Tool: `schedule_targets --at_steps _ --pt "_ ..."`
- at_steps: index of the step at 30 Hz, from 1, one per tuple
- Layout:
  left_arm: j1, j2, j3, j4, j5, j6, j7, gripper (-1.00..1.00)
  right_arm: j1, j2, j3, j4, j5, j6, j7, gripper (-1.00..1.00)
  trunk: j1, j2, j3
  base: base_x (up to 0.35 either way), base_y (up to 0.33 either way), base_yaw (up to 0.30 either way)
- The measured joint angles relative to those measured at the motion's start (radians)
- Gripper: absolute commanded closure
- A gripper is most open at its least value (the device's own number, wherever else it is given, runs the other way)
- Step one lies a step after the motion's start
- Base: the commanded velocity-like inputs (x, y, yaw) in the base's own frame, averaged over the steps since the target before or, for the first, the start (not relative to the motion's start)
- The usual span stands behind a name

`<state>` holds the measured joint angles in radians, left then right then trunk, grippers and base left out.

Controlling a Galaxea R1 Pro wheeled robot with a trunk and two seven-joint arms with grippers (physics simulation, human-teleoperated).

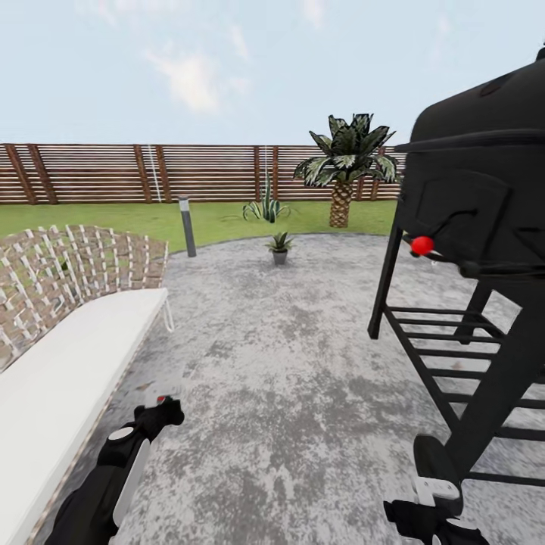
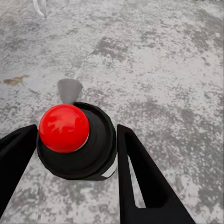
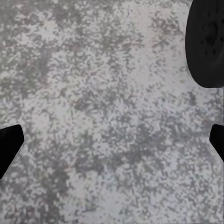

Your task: Pick up the pesticide atomizer in the garden and spray insectifuge to fully cover both potted plants in the garden.

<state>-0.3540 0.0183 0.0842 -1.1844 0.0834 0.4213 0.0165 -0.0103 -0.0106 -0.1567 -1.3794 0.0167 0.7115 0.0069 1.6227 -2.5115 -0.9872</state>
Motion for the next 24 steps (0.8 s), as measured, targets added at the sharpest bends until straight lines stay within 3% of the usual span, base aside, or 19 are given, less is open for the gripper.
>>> schedule_targets --at_steps 24 --pt "0.0 0.0 0.0 0.0 0.0 0.0 0.0 1.0 0.0 0.0 -0.001 -0.001 0.0 0.0 0.0 -1.0 0.0 0.0 0.0 0.331 0.0 0.0"
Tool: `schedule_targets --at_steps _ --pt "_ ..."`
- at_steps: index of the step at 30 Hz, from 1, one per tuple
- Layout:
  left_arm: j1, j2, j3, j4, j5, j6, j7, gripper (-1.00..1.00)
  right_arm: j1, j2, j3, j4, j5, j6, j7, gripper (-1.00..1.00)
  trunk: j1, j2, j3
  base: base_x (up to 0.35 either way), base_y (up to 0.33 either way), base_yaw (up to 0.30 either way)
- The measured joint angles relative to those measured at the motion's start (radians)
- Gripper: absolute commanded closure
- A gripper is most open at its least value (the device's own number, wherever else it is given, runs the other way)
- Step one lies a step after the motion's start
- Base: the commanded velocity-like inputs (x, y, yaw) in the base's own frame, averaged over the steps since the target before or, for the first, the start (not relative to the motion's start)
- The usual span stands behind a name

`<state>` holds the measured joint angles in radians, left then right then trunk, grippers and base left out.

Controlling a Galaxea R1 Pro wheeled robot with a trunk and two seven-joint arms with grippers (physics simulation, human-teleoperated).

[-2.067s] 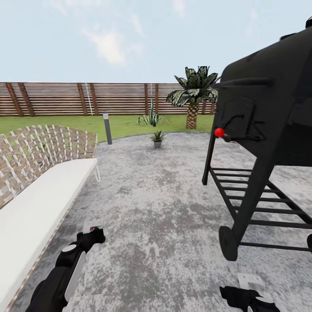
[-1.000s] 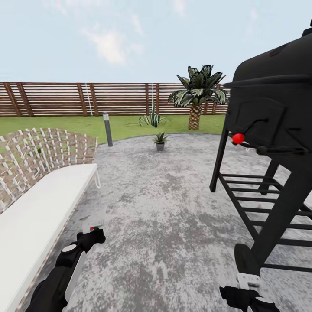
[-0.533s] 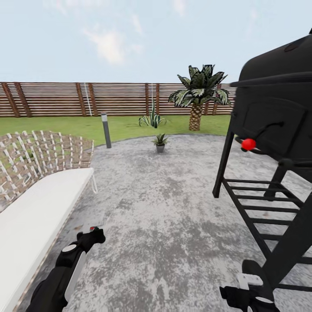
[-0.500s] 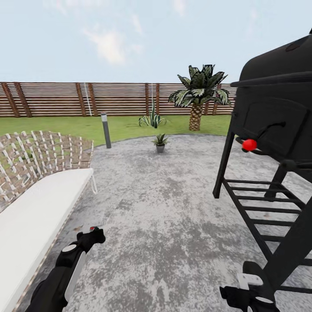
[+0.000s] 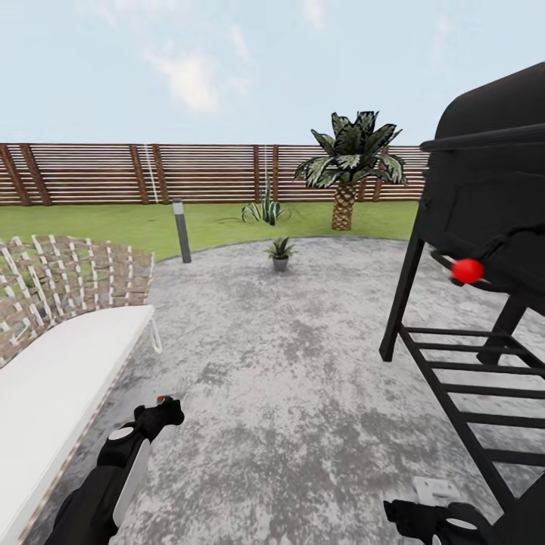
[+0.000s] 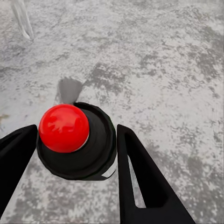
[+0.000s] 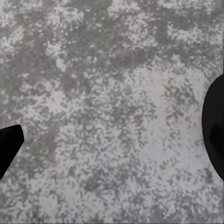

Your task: Pick up the pesticide atomizer in the garden and spray insectifuge to fully cover both potted plants in the garden.

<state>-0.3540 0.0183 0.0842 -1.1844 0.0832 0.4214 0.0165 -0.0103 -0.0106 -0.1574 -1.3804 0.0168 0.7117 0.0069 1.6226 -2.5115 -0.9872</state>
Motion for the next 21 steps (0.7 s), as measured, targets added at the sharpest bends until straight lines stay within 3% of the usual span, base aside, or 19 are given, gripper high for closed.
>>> schedule_targets --at_steps 21 --pt "0.0 0.0 0.0 0.0 0.0 0.0 0.0 1.0 0.0 0.0 0.001 0.001 0.0 0.0 0.0 -1.0 0.0 0.0 0.0 0.334 0.0 0.0"
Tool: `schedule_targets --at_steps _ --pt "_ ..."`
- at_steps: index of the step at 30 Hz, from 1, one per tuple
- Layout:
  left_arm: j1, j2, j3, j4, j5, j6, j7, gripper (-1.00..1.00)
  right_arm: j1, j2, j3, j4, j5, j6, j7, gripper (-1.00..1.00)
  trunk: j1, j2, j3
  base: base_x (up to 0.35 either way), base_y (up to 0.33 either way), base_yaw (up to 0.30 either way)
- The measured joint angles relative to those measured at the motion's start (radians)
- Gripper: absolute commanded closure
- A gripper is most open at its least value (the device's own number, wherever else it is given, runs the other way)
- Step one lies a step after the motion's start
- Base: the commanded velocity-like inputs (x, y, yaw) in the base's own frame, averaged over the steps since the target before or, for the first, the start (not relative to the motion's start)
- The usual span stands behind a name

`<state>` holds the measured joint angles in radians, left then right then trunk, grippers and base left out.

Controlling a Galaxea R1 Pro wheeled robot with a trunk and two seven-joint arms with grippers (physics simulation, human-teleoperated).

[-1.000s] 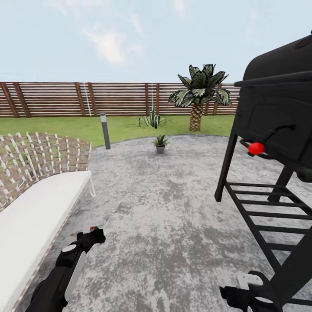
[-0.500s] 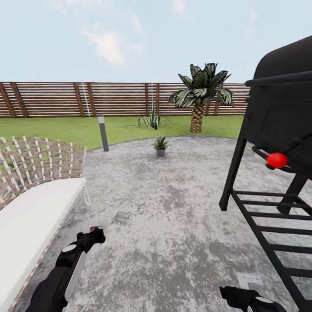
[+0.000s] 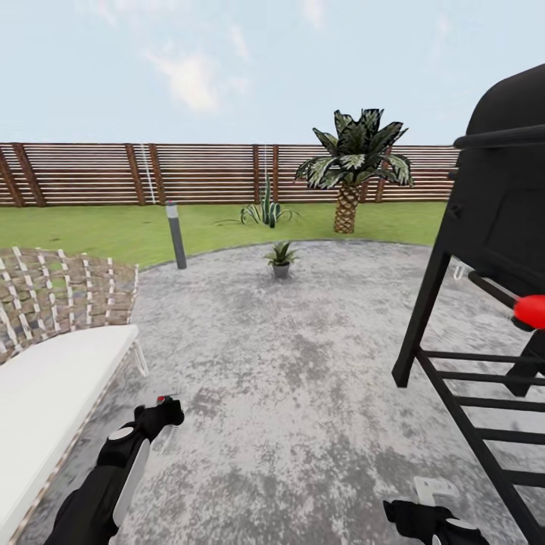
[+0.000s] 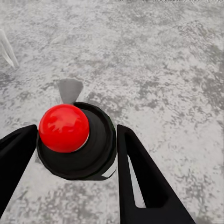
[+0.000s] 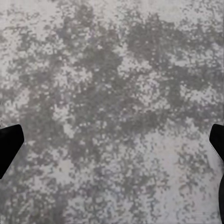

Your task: Pick up the pesticide atomizer in the garden and spray insectifuge to fully cover both potted plants in the garden.

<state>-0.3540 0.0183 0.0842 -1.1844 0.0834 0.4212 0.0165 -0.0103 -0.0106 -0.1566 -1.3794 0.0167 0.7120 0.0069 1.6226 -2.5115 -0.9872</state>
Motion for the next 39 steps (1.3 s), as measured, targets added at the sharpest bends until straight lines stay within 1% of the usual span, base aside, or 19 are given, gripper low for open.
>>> schedule_targets --at_steps 39 --pt "0.0 0.0 0.0 0.0 0.0 0.0 0.0 1.0 0.0 0.0 0.0 0.0 0.0 0.001 0.0 -1.0 0.0 0.0 0.0 0.334 0.0 0.0"
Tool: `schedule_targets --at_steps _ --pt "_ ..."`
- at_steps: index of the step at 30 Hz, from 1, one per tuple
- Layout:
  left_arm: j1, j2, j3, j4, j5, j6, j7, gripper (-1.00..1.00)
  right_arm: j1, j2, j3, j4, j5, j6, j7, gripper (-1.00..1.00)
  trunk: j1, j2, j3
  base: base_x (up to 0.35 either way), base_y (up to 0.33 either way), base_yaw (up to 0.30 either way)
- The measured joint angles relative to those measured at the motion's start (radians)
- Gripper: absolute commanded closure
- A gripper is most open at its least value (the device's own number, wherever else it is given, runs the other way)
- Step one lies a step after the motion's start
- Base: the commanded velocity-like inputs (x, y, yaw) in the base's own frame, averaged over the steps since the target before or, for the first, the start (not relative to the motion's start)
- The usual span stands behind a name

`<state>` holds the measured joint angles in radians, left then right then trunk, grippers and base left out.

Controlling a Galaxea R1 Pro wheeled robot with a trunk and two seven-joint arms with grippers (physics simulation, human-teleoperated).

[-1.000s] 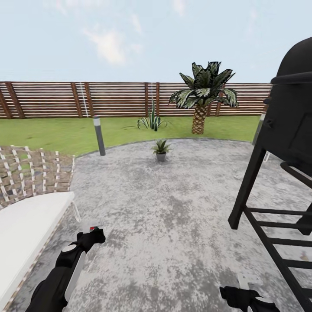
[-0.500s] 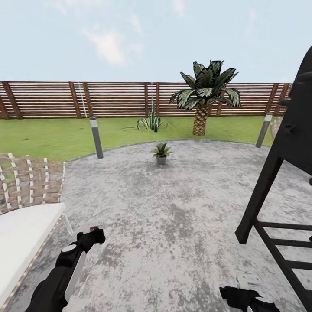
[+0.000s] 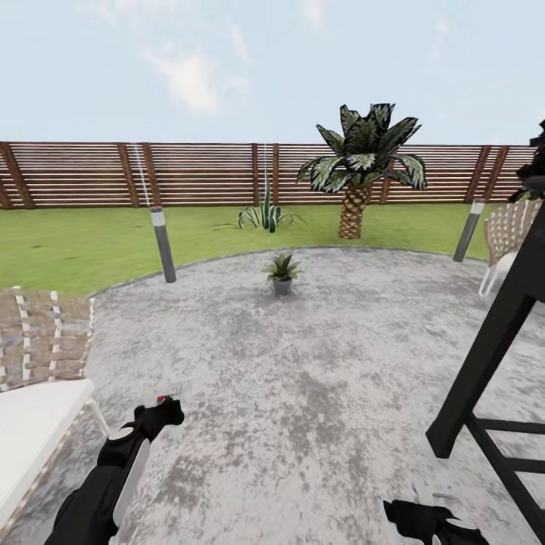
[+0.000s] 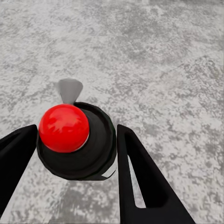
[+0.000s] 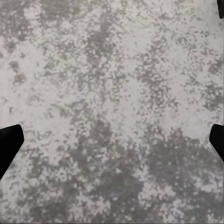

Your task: Pick up the pesticide atomizer in the garden and spray insectifuge to fully cover both potted plants in the garden.

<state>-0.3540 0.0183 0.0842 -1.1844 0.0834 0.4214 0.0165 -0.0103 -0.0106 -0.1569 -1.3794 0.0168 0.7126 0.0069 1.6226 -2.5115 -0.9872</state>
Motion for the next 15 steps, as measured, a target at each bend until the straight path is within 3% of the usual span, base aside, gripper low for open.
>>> schedule_targets --at_steps 15 --pt "0.0 0.0 0.0 0.0 0.0 0.0 0.0 1.0 0.0 0.0 0.0 0.0 0.0 0.0 0.0 -1.0 0.0 0.0 0.0 0.334 0.0 0.0"
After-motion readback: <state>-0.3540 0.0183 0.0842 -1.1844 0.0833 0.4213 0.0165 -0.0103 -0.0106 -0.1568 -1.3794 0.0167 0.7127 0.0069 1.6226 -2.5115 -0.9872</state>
